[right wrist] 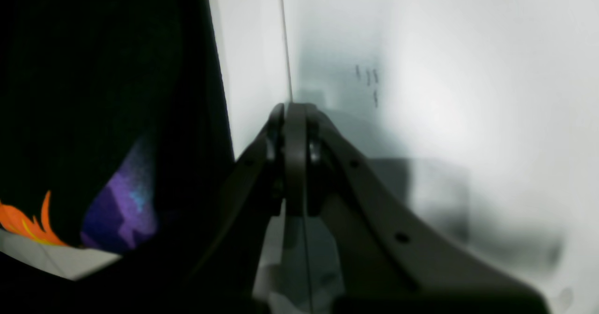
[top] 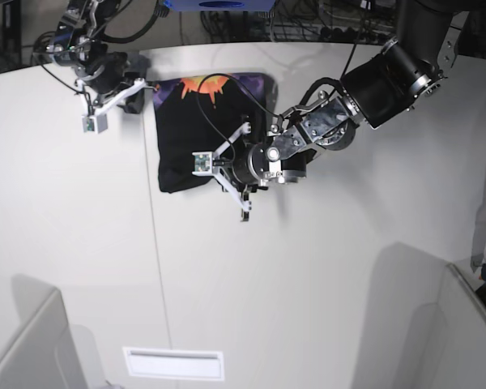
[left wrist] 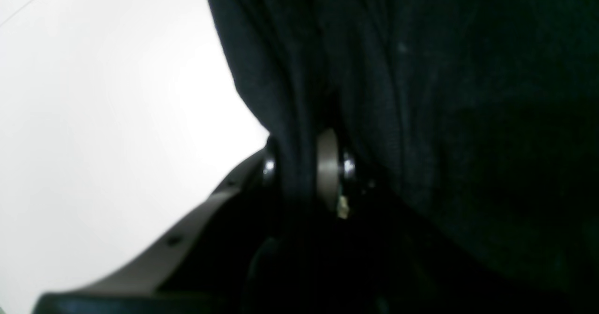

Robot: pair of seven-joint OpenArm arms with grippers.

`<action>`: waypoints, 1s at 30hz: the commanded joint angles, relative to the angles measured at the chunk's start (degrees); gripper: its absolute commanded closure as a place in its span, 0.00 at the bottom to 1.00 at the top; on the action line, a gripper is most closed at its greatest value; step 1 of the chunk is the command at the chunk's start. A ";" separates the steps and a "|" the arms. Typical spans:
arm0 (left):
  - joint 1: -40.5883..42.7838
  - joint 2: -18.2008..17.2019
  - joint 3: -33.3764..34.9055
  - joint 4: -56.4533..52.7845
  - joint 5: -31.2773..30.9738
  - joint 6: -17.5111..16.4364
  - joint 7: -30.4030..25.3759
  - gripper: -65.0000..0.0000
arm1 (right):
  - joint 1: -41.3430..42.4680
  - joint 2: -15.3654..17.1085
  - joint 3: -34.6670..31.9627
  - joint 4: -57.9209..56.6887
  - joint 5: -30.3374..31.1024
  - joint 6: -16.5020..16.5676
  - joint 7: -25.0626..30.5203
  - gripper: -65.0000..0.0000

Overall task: Fold the T-shirt properly
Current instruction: 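Push the folded shirt flat and square with the left gripper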

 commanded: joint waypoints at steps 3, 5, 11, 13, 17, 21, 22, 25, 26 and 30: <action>-1.50 -0.09 -0.09 0.79 0.01 -0.25 1.01 1.00 | -0.59 -0.07 0.11 0.24 -1.65 0.06 -1.84 1.00; -1.50 -0.09 -0.09 0.79 0.01 -0.25 1.01 1.00 | -0.50 -0.07 0.11 0.24 -1.65 0.06 -1.93 1.00; -2.65 0.17 -0.09 0.88 0.01 -0.25 1.01 0.84 | -0.50 0.11 0.11 0.24 -1.65 0.06 -1.93 1.00; -3.09 0.26 -0.27 0.88 0.01 -0.25 1.01 0.68 | -0.50 0.20 0.11 0.24 -1.65 0.06 -2.01 1.00; -4.67 0.26 -0.18 0.96 0.01 -0.25 1.01 0.45 | -0.41 0.11 0.11 0.24 -1.65 0.06 -2.10 1.00; -6.69 0.35 -0.27 0.96 -0.43 -0.25 1.01 0.31 | -0.41 0.11 0.11 0.24 -1.74 0.06 -2.10 1.00; -6.69 0.44 -0.80 1.40 -0.51 -0.25 1.01 0.30 | -0.41 0.11 0.11 0.24 -1.74 0.06 -2.10 1.00; -6.78 0.44 -2.91 5.01 -0.69 -0.25 1.01 0.28 | -0.41 0.11 0.11 0.24 -1.74 0.06 -2.10 1.00; -6.16 0.44 -4.58 6.59 -0.69 -0.25 1.09 0.28 | -0.41 0.02 0.11 0.24 -1.74 0.06 -2.10 1.00; -2.56 0.44 -13.54 14.24 -0.78 -0.25 1.62 0.30 | -0.67 -0.07 0.03 0.24 -1.82 0.06 -2.19 1.00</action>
